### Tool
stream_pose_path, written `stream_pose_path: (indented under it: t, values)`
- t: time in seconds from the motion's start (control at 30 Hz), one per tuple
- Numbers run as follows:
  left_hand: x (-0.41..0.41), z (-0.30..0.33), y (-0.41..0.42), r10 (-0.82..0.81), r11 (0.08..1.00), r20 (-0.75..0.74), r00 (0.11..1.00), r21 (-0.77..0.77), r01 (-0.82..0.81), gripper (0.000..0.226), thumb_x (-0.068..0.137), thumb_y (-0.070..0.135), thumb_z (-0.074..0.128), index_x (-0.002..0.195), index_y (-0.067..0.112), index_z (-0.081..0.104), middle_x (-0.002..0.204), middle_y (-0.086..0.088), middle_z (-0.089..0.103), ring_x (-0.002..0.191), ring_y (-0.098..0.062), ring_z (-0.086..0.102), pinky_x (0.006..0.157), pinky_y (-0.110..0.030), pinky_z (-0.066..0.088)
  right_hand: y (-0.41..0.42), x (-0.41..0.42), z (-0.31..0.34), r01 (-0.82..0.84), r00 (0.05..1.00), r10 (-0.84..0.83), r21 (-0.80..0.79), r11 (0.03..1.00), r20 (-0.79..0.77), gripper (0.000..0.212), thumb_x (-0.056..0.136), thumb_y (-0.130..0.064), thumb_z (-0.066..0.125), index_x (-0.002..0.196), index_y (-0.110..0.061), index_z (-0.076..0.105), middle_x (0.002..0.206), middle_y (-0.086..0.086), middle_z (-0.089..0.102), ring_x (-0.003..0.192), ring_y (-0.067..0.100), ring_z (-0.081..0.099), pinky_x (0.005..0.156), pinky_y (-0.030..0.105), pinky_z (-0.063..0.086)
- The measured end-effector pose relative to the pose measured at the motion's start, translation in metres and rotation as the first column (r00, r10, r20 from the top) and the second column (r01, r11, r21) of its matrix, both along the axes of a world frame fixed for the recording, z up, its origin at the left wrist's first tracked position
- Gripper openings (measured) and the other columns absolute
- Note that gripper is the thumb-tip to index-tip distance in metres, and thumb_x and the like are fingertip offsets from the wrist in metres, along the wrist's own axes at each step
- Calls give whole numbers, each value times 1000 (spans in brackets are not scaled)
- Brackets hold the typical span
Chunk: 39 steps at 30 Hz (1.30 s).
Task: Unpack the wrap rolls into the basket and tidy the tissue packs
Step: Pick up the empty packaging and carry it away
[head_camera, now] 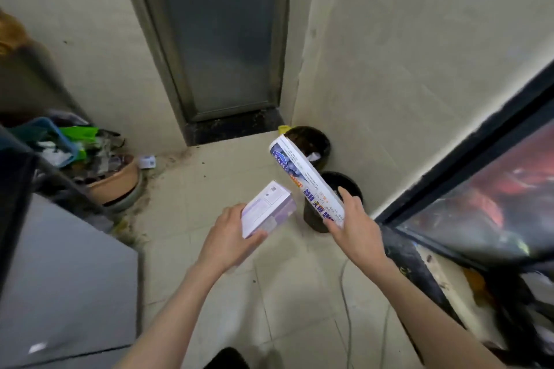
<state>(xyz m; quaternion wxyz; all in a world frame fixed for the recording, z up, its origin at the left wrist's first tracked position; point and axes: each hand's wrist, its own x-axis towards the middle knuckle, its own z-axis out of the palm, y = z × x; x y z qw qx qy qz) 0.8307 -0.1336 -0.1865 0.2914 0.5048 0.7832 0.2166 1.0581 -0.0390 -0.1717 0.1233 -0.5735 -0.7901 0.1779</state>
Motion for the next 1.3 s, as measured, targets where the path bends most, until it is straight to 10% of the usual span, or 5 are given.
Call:
stream_pose_path:
  t: [0.67,1.03,1.3]
  values:
    - [78,-301,446,115,812,421,900,-561,159,67,84,24,61,138,13,22,137,-11,43,114,-27,49,88,-32,43,339,55,-297,520,854,-388,-544,658,346,52,85,-37,58,124,-7,40,125,13,43,104,36,56,78,42,45]
    - [122,-509,520,256,778,395,883,-626,55,66,84,23,63,138,12,28,137,-15,42,116,-31,52,94,-37,48,415,54,-510,511,859,-370,-652,561,354,60,86,-33,59,134,-13,30,125,13,44,105,35,56,67,35,39]
    - [122,-504,512,7,749,401,916,-609,262,58,87,35,57,136,15,34,137,-13,41,118,-26,47,85,-24,35,413,61,-491,416,901,-353,-728,545,251,57,90,-30,52,139,-12,29,136,18,41,120,38,46,96,42,41]
